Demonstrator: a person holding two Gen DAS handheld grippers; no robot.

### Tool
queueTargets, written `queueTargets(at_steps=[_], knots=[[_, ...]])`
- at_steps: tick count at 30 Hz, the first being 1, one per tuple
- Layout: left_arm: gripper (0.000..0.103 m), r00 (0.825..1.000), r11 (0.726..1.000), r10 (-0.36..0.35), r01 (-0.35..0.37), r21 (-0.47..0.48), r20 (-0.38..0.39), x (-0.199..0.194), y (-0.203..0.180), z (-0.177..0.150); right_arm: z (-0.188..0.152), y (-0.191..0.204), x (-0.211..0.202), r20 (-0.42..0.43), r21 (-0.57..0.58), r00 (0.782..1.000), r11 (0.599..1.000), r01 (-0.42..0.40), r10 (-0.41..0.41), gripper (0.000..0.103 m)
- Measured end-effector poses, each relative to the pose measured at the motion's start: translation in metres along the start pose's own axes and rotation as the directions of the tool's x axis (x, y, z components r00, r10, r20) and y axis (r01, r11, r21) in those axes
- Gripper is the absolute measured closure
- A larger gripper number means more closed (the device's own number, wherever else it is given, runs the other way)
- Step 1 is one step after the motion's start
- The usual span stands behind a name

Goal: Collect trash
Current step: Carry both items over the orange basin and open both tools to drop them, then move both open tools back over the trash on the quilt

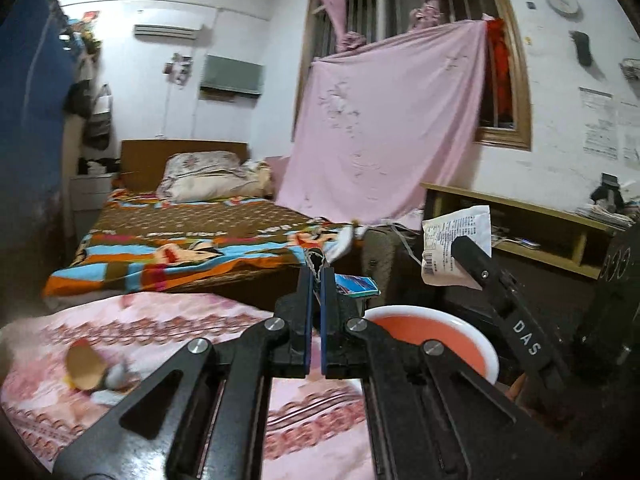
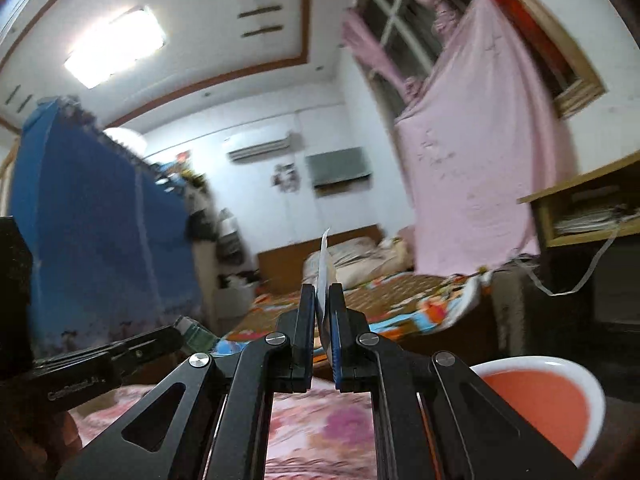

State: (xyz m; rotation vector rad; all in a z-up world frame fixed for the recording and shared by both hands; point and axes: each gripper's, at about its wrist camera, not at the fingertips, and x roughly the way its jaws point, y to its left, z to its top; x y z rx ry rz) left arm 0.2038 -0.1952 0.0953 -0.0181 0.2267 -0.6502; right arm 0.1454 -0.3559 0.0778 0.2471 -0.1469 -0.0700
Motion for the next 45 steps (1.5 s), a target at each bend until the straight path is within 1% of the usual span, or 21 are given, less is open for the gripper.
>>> queueTargets(at_steps=[4, 7, 9, 11, 13, 16, 18, 19, 22, 24, 27, 32, 33, 34, 37, 38, 41, 42, 43, 44, 45], knots=[[0.103, 0.998, 0.999, -0.047, 0.048, 0.023, -0.035, 0.018, -0.016, -0.001, 0.000, -0.020, 0.004, -0.006, 0.015, 0.996, 0.996, 0.093, -0.093, 0.098], [0.103, 0.993, 0.998, -0.056, 0.059, 0.031, -0.100, 0.039, -0.028, -0.002, -0.002, -0.038, 0.011, -0.045, 0.043, 0.988, 0.988, 0.147, -0.145, 0.097], [0.103, 0.988, 0.997, -0.075, 0.077, 0.013, -0.133, 0.048, -0.031, -0.003, -0.006, -0.046, 0.015, -0.067, 0.067, 0.984, 0.983, 0.170, -0.165, 0.097], [0.103, 0.979, 0.994, -0.106, 0.103, -0.026, -0.176, 0.058, -0.032, -0.002, -0.009, -0.052, 0.018, -0.094, 0.084, 0.978, 0.977, 0.194, -0.186, 0.097], [0.103, 0.972, 0.991, -0.127, 0.117, -0.065, -0.197, 0.067, -0.033, -0.001, -0.012, -0.060, 0.021, -0.121, 0.100, 0.972, 0.972, 0.214, -0.202, 0.097], [0.103, 0.959, 0.985, -0.153, 0.128, -0.116, -0.240, 0.080, -0.036, -0.002, -0.016, -0.064, 0.019, -0.152, 0.125, 0.965, 0.964, 0.235, -0.216, 0.096], [0.103, 0.952, 0.985, -0.155, 0.126, -0.121, -0.266, 0.086, -0.040, -0.005, -0.018, -0.068, 0.020, -0.169, 0.141, 0.962, 0.960, 0.240, -0.216, 0.096], [0.102, 0.950, 0.985, -0.152, 0.123, -0.120, -0.272, 0.088, -0.042, -0.005, -0.019, -0.069, 0.020, -0.177, 0.150, 0.960, 0.958, 0.244, -0.217, 0.095], [0.091, 0.949, 0.985, -0.150, 0.119, -0.123, -0.279, 0.087, -0.043, -0.009, -0.020, -0.070, 0.017, -0.188, 0.166, 0.957, 0.953, 0.253, -0.221, 0.092], [0.088, 0.950, 0.985, -0.146, 0.114, -0.130, -0.276, 0.086, -0.040, -0.010, -0.020, -0.069, 0.016, -0.186, 0.169, 0.957, 0.952, 0.256, -0.224, 0.089], [0.084, 0.955, 0.986, -0.129, 0.094, -0.140, -0.268, 0.082, -0.033, -0.009, -0.019, -0.067, 0.015, -0.177, 0.171, 0.959, 0.953, 0.250, -0.220, 0.075], [0.077, 0.969, 0.987, -0.085, 0.050, -0.156, -0.234, 0.070, -0.018, -0.008, -0.017, -0.060, 0.015, -0.167, 0.150, 0.964, 0.961, 0.231, -0.206, 0.069], [0.075, 0.972, 0.987, -0.072, 0.037, -0.154, -0.223, 0.066, -0.015, -0.008, -0.016, -0.058, 0.015, -0.162, 0.143, 0.966, 0.964, 0.223, -0.200, 0.066], [0.073, 0.976, 0.988, -0.055, 0.023, -0.150, -0.210, 0.062, -0.012, -0.008, -0.016, -0.055, 0.015, -0.157, 0.137, 0.968, 0.967, 0.217, -0.195, 0.062], [0.066, 0.986, 0.990, 0.010, -0.034, -0.138, -0.165, 0.046, -0.001, -0.008, -0.013, -0.046, 0.014, -0.135, 0.112, 0.975, 0.975, 0.191, -0.176, 0.057], [0.064, 0.988, 0.989, 0.030, -0.051, -0.136, -0.154, 0.042, 0.003, -0.008, -0.012, -0.042, 0.014, -0.129, 0.104, 0.977, 0.978, 0.182, -0.168, 0.057], [0.054, 0.989, 0.984, 0.101, -0.116, -0.136, -0.111, 0.023, 0.017, -0.008, -0.009, -0.031, 0.015, -0.115, 0.077, 0.983, 0.986, 0.150, -0.140, 0.055], [0.049, 0.988, 0.981, 0.122, -0.135, -0.138, -0.098, 0.017, 0.022, -0.008, -0.009, -0.024, 0.015, -0.109, 0.063, 0.986, 0.989, 0.135, -0.127, 0.054], [0.044, 0.985, 0.975, 0.156, -0.166, -0.146, -0.077, 0.008, 0.029, -0.008, -0.008, -0.019, 0.015, -0.103, 0.054, 0.988, 0.991, 0.122, -0.116, 0.051], [0.041, 0.982, 0.971, 0.176, -0.184, -0.151, -0.066, 0.003, 0.034, -0.008, -0.008, -0.015, 0.015, -0.097, 0.047, 0.990, 0.993, 0.110, -0.105, 0.049], [0.037, 0.979, 0.966, 0.198, -0.204, -0.157, -0.053, -0.002, 0.039, -0.009, -0.008, -0.009, 0.015, -0.091, 0.039, 0.992, 0.995, 0.092, -0.089, 0.040]])
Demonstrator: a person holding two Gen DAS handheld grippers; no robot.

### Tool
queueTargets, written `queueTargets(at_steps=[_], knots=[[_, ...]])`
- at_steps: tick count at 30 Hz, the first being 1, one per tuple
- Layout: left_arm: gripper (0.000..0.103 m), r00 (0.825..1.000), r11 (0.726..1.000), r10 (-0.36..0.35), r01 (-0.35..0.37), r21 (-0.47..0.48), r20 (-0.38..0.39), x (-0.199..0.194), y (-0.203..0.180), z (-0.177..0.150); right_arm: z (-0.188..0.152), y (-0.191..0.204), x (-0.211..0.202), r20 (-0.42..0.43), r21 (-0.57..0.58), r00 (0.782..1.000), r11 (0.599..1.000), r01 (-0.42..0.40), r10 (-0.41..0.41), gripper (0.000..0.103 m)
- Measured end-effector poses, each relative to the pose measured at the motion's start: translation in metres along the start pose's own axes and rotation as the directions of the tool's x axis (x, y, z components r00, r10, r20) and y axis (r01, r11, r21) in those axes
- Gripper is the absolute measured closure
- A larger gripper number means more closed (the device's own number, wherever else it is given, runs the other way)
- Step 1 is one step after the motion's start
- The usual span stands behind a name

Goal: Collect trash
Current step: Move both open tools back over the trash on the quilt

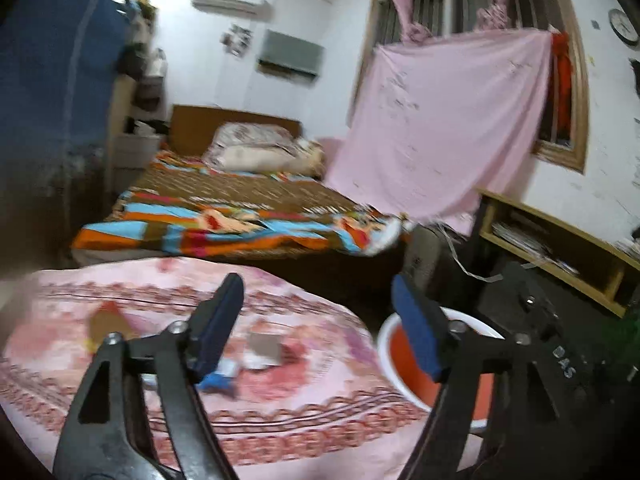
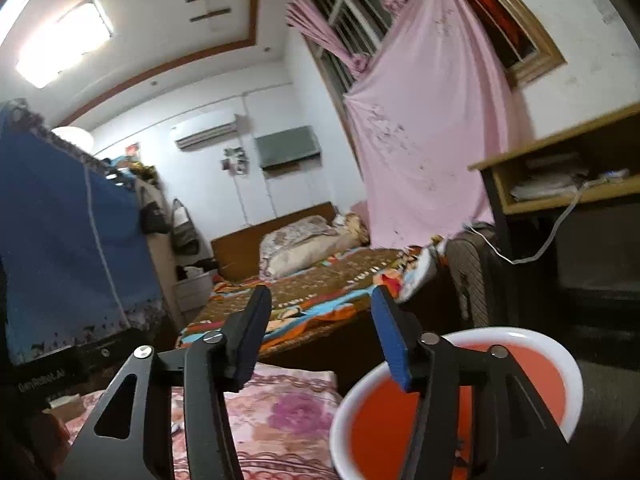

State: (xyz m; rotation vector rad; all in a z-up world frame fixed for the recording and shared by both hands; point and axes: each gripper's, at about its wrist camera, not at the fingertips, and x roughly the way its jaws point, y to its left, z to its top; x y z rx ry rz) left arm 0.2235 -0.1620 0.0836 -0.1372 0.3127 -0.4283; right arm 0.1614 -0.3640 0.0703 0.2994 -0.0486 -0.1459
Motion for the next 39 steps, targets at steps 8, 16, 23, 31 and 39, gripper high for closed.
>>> queueTargets(at_steps=[8, 16, 23, 31, 39], knots=[[0.014, 0.982, 0.985, 0.167, -0.163, -0.052, 0.088, -0.041, 0.058, -0.003, 0.000, 0.043, -0.006, 0.046, -0.050, 0.993, 0.993, -0.110, 0.112, 0.013], [0.011, 0.949, 0.957, 0.286, -0.277, -0.082, 0.132, -0.065, 0.099, -0.016, -0.012, 0.079, -0.008, 0.031, -0.140, 0.980, 0.972, -0.191, 0.197, 0.000], [0.011, 0.919, 0.936, 0.353, -0.346, -0.072, 0.174, -0.070, 0.122, -0.017, -0.017, 0.107, -0.003, 0.055, -0.204, 0.963, 0.947, -0.247, 0.263, 0.000], [0.011, 0.923, 0.929, 0.369, -0.368, -0.026, 0.107, -0.038, 0.142, -0.015, -0.028, 0.121, 0.040, -0.074, -0.208, 0.970, 0.948, -0.241, 0.231, 0.000], [0.012, 0.929, 0.932, 0.346, -0.357, -0.068, -0.132, 0.010, 0.162, -0.027, -0.060, 0.123, 0.117, -0.439, -0.202, 0.896, 0.965, -0.169, 0.065, 0.000]])
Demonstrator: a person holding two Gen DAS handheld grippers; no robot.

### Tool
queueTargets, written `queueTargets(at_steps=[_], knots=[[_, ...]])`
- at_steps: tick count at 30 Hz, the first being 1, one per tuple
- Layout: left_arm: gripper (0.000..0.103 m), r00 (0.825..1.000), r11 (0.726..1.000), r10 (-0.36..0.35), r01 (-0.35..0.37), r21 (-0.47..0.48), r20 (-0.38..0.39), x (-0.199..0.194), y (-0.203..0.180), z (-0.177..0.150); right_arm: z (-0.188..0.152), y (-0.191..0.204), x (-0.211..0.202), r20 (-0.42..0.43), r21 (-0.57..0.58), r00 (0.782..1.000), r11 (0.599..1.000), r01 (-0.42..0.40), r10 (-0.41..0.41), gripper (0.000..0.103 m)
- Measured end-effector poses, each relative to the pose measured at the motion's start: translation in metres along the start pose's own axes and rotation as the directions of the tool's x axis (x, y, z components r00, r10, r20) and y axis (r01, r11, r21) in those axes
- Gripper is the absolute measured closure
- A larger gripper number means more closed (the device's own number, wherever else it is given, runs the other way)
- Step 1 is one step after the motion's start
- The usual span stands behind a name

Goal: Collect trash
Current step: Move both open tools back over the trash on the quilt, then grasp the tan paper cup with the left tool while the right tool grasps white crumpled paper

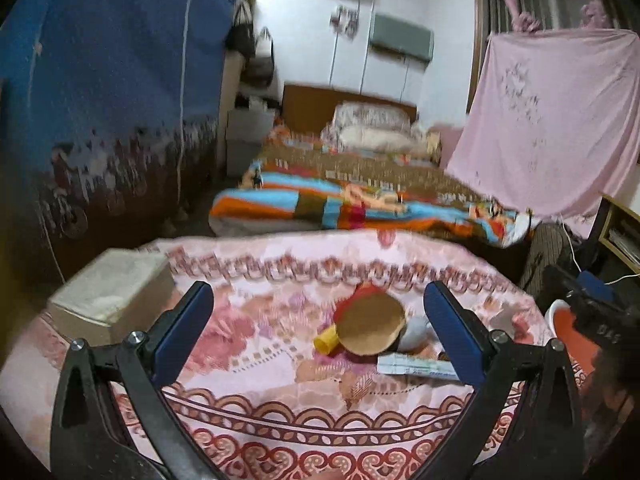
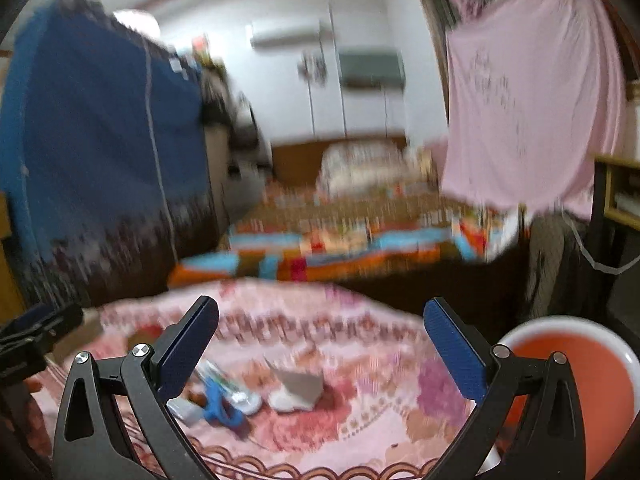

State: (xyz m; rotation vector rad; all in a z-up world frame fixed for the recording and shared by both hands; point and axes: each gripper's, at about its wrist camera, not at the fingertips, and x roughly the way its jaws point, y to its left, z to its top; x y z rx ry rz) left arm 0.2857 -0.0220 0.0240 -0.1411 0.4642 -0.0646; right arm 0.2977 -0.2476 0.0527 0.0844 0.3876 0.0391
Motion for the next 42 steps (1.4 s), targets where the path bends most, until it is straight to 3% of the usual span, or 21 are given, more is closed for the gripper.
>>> queueTargets(at_steps=[4, 13, 17, 20, 23, 25, 29, 31, 34, 39, 41, 42], knots=[[0.012, 0.993, 0.998, -0.050, 0.047, -0.030, -0.110, 0.023, -0.002, -0.002, -0.005, 0.001, 0.021, -0.111, -0.008, 0.994, 1.000, -0.003, 0.002, 0.000], [0.018, 0.956, 0.996, -0.080, 0.066, -0.057, -0.281, 0.055, -0.009, -0.007, -0.012, 0.007, 0.036, -0.212, -0.031, 0.977, 0.999, -0.025, 0.018, 0.000], [0.020, 0.944, 0.994, -0.091, 0.064, -0.093, -0.318, 0.064, -0.003, -0.009, -0.013, 0.006, 0.039, -0.232, -0.017, 0.972, 0.999, -0.034, 0.029, 0.004], [0.027, 0.946, 0.991, -0.104, 0.072, -0.116, -0.307, 0.061, 0.000, -0.008, -0.015, 0.006, 0.045, -0.274, -0.009, 0.961, 0.999, -0.052, 0.047, 0.004], [0.041, 0.946, 0.988, -0.123, 0.089, -0.126, -0.299, 0.057, 0.003, -0.008, -0.020, 0.007, 0.052, -0.330, -0.009, 0.942, 0.997, -0.073, 0.066, 0.005], [0.056, 0.946, 0.988, -0.128, 0.094, -0.125, -0.299, 0.056, 0.003, -0.009, -0.023, 0.009, 0.055, -0.354, -0.016, 0.933, 0.997, -0.073, 0.063, 0.020], [0.079, 0.942, 0.985, -0.150, 0.116, -0.129, -0.299, 0.057, 0.002, -0.007, -0.024, 0.009, 0.054, -0.362, -0.026, 0.931, 0.998, -0.063, 0.049, 0.034], [0.091, 0.940, 0.982, -0.169, 0.133, -0.137, -0.295, 0.057, 0.003, -0.007, -0.024, 0.007, 0.054, -0.362, -0.021, 0.931, 0.997, -0.069, 0.056, 0.048], [0.095, 0.942, 0.979, -0.179, 0.143, -0.143, -0.285, 0.055, 0.003, -0.006, -0.024, 0.005, 0.053, -0.361, -0.001, 0.928, 0.996, -0.093, 0.086, 0.066], [0.100, 0.948, 0.978, -0.190, 0.160, -0.136, -0.255, 0.049, 0.002, -0.005, -0.023, 0.005, 0.052, -0.352, 0.006, 0.929, 0.993, -0.118, 0.113, 0.069], [0.101, 0.951, 0.978, -0.192, 0.164, -0.129, -0.243, 0.047, 0.001, -0.005, -0.022, 0.006, 0.049, -0.342, 0.008, 0.932, 0.992, -0.127, 0.122, 0.089], [0.101, 0.952, 0.978, -0.194, 0.168, -0.125, -0.237, 0.046, 0.000, -0.004, -0.021, 0.006, 0.048, -0.336, 0.010, 0.934, 0.992, -0.130, 0.125, 0.093]])
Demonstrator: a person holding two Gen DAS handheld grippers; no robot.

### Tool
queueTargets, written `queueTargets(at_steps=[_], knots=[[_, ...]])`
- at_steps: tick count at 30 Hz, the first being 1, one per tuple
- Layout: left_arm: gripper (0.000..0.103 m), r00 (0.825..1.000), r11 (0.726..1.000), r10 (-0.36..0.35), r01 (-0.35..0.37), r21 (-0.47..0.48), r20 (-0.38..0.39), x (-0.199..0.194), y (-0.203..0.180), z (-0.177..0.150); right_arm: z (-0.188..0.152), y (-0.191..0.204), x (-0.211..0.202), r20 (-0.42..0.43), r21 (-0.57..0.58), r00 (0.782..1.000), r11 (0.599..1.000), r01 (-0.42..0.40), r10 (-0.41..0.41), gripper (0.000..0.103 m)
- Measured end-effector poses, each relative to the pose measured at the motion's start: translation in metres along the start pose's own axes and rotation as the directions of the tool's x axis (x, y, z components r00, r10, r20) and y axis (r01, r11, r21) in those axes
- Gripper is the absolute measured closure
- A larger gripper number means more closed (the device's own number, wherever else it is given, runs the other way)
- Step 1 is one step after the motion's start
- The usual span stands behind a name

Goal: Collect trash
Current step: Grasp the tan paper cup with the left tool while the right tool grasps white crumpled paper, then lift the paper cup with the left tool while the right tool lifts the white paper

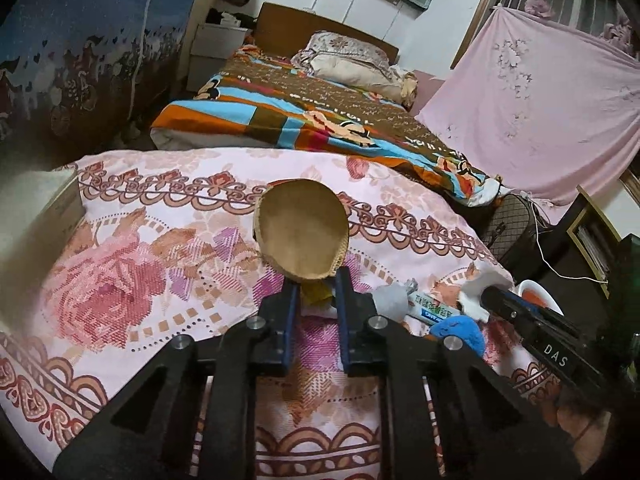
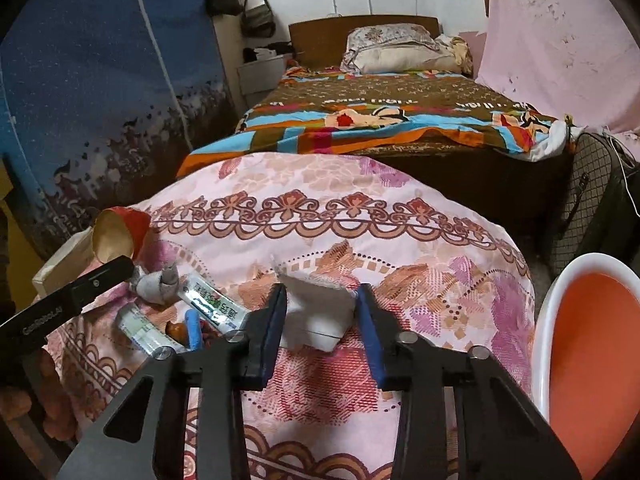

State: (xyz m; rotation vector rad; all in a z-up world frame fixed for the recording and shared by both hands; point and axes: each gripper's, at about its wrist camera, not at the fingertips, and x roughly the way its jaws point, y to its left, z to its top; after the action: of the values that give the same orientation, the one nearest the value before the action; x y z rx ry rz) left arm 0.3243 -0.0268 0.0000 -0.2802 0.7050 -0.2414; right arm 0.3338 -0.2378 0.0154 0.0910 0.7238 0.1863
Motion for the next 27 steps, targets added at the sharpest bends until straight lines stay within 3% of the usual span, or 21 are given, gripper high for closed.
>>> queueTargets(at_steps=[18, 24, 27], knots=[[0.103, 0.998, 0.997, -0.046, 0.043, 0.071, 0.048, -0.006, -0.015, -0.001, 0.000, 0.008, -0.013, 0.068, -0.025, 0.996, 0.998, -0.055, 0.056, 0.097], [0.103, 0.998, 0.999, -0.046, 0.045, 0.023, 0.038, -0.006, -0.006, -0.001, 0.001, 0.005, -0.014, 0.074, -0.014, 0.994, 0.997, -0.080, 0.081, 0.095], [0.070, 0.997, 0.998, -0.055, 0.055, 0.004, 0.060, -0.011, -0.002, -0.002, 0.002, 0.003, -0.016, 0.080, -0.001, 0.993, 0.997, -0.083, 0.083, 0.094]])
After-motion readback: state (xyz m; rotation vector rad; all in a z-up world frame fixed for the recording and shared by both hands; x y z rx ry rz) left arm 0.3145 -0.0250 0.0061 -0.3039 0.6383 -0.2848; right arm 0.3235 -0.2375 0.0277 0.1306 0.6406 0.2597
